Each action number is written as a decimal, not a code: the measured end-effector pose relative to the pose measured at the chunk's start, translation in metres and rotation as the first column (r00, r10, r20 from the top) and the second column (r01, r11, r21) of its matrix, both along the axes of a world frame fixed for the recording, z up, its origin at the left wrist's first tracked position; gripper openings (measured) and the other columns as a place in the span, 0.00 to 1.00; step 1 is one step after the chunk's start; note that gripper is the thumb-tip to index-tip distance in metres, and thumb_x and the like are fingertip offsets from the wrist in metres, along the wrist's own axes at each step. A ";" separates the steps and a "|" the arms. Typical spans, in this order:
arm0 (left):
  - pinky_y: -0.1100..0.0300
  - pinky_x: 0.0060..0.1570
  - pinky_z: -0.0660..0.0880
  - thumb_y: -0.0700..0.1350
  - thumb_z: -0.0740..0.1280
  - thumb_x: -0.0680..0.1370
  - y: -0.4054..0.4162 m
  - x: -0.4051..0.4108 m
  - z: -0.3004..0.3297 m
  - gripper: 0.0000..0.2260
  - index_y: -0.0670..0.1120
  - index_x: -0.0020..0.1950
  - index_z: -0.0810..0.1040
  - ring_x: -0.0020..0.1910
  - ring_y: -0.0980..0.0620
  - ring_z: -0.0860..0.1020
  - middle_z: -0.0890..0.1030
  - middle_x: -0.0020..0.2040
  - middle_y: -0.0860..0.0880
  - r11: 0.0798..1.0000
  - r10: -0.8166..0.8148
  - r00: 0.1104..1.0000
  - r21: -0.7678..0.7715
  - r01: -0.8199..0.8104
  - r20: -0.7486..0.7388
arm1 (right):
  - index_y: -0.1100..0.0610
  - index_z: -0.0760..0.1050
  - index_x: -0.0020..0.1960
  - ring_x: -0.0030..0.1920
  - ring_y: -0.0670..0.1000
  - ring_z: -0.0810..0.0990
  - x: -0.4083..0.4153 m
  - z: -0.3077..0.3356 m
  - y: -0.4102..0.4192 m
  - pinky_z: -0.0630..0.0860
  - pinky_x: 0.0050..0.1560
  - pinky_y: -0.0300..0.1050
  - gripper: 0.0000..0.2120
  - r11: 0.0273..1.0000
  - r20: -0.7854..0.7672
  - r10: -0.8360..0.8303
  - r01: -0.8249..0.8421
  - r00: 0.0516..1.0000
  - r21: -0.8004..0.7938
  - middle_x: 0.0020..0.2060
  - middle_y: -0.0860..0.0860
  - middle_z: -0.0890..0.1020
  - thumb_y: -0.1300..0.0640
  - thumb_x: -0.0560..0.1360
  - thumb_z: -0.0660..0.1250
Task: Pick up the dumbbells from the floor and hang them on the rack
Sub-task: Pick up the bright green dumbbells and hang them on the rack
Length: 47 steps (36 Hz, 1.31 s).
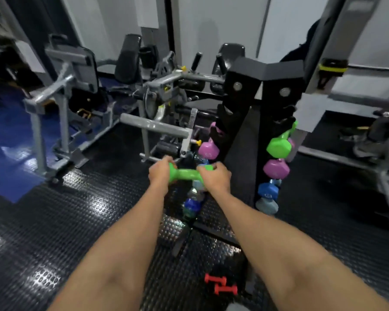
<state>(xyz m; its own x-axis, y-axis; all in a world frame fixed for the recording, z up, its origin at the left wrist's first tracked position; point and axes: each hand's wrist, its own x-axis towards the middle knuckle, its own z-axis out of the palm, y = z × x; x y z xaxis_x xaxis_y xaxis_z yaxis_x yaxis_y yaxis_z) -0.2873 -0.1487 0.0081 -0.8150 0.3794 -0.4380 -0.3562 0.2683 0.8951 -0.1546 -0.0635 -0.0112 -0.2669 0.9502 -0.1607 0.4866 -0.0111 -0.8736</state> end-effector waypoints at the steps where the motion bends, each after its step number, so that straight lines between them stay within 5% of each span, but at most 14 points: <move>1: 0.46 0.38 0.81 0.51 0.70 0.63 0.010 -0.003 0.010 0.12 0.45 0.39 0.84 0.45 0.41 0.81 0.83 0.49 0.39 0.999 -0.024 1.000 0.026 0.024 0.011 | 0.50 0.73 0.40 0.37 0.49 0.73 0.002 0.010 0.001 0.76 0.41 0.43 0.15 0.998 -0.009 -0.031 0.031 0.999 0.063 0.37 0.49 0.76 0.40 0.66 0.71; 3: 0.51 0.32 0.79 0.52 0.69 0.57 0.033 -0.011 0.034 0.12 0.45 0.32 0.81 0.41 0.44 0.80 0.82 0.44 0.41 0.993 -0.073 0.997 0.095 0.071 0.019 | 0.49 0.72 0.42 0.40 0.52 0.75 0.001 0.032 0.007 0.78 0.43 0.47 0.16 0.988 -0.076 -0.102 0.110 0.992 0.107 0.37 0.49 0.74 0.38 0.67 0.69; 5: 0.54 0.30 0.77 0.54 0.69 0.56 0.057 -0.019 0.056 0.16 0.44 0.37 0.81 0.39 0.44 0.80 0.82 0.44 0.42 0.982 -0.133 0.991 0.133 0.132 0.001 | 0.53 0.74 0.44 0.44 0.57 0.80 -0.004 0.051 0.020 0.80 0.43 0.52 0.20 0.975 -0.151 -0.190 0.204 0.970 0.087 0.39 0.52 0.76 0.36 0.70 0.65; 9: 0.53 0.36 0.78 0.57 0.67 0.63 0.106 -0.032 0.089 0.17 0.44 0.40 0.82 0.42 0.44 0.80 0.84 0.46 0.42 0.950 -0.260 0.963 0.163 0.268 -0.070 | 0.58 0.77 0.50 0.48 0.59 0.78 -0.014 0.075 0.053 0.66 0.43 0.45 0.21 0.906 -0.300 -0.378 0.417 0.876 0.075 0.48 0.60 0.81 0.42 0.79 0.56; 14: 0.53 0.31 0.79 0.57 0.66 0.71 0.152 -0.044 0.099 0.18 0.44 0.42 0.85 0.46 0.40 0.82 0.84 0.47 0.42 0.938 -0.310 0.944 0.124 0.322 -0.113 | 0.56 0.74 0.47 0.40 0.54 0.71 -0.027 0.082 0.078 0.65 0.43 0.45 0.18 0.843 -0.319 -0.497 0.536 0.807 0.042 0.38 0.52 0.74 0.44 0.79 0.53; 17: 0.43 0.44 0.83 0.61 0.65 0.68 0.166 -0.053 0.095 0.29 0.42 0.59 0.82 0.53 0.39 0.81 0.82 0.55 0.41 0.932 -0.338 0.934 0.098 0.349 -0.117 | 0.53 0.71 0.44 0.36 0.53 0.70 -0.035 0.077 0.081 0.66 0.41 0.45 0.15 0.815 -0.311 -0.556 0.579 0.771 -0.021 0.36 0.50 0.72 0.43 0.78 0.55; 20: 0.42 0.51 0.81 0.64 0.66 0.64 0.180 -0.061 0.089 0.34 0.42 0.61 0.81 0.54 0.41 0.81 0.82 0.56 0.42 0.914 -0.384 0.916 0.095 0.395 -0.119 | 0.53 0.71 0.46 0.35 0.52 0.70 -0.047 0.073 0.084 0.66 0.41 0.45 0.14 0.767 -0.320 -0.626 0.635 0.711 -0.090 0.38 0.51 0.72 0.43 0.77 0.56; 26: 0.43 0.54 0.81 0.59 0.68 0.67 0.222 -0.081 0.087 0.27 0.41 0.57 0.84 0.55 0.41 0.82 0.84 0.56 0.42 0.866 -0.482 0.864 0.072 0.495 -0.147 | 0.55 0.69 0.50 0.48 0.61 0.79 -0.084 0.059 0.079 0.71 0.44 0.50 0.14 0.599 -0.371 -0.774 0.784 0.513 -0.165 0.46 0.58 0.80 0.44 0.77 0.57; 29: 0.52 0.50 0.80 0.59 0.69 0.69 0.236 -0.080 0.086 0.17 0.46 0.33 0.85 0.45 0.44 0.82 0.85 0.41 0.45 0.831 -0.532 0.821 0.060 0.554 -0.208 | 0.55 0.69 0.51 0.49 0.62 0.79 -0.100 0.056 0.079 0.73 0.45 0.52 0.13 0.497 -0.381 -0.829 0.851 0.409 -0.169 0.49 0.60 0.81 0.45 0.78 0.57; 31: 0.51 0.52 0.80 0.57 0.70 0.68 0.245 -0.084 0.085 0.16 0.47 0.27 0.80 0.45 0.44 0.83 0.85 0.42 0.44 0.797 -0.579 0.791 0.066 0.600 -0.198 | 0.55 0.68 0.50 0.45 0.59 0.77 -0.109 0.058 0.078 0.68 0.43 0.49 0.12 0.415 -0.378 -0.864 0.895 0.333 -0.160 0.49 0.59 0.80 0.46 0.78 0.57; 38: 0.44 0.54 0.80 0.54 0.70 0.65 0.268 -0.089 0.077 0.12 0.45 0.33 0.81 0.49 0.40 0.84 0.85 0.48 0.40 0.685 -0.710 0.699 0.146 0.714 -0.084 | 0.55 0.69 0.49 0.42 0.52 0.70 -0.125 0.063 0.083 0.66 0.43 0.47 0.11 0.221 -0.354 -0.919 0.970 0.172 -0.101 0.52 0.54 0.75 0.47 0.76 0.58; 47: 0.47 0.59 0.78 0.59 0.68 0.61 0.300 -0.083 0.084 0.27 0.42 0.51 0.85 0.53 0.42 0.82 0.85 0.52 0.43 0.507 -0.850 0.516 0.102 0.856 -0.108 | 0.58 0.70 0.52 0.49 0.62 0.79 -0.147 0.067 0.094 0.72 0.48 0.53 0.14 0.048 -0.295 -0.955 0.995 0.018 -0.093 0.54 0.56 0.76 0.48 0.77 0.58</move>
<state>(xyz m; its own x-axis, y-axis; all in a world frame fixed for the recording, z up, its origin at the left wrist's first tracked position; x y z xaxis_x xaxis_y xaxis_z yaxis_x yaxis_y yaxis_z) -0.3702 0.1509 0.0918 -0.0816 0.9482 -0.3069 0.0174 0.3092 0.9508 -0.3015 0.0301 0.0559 0.9236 0.3473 -0.1621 -0.0918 -0.2102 -0.9733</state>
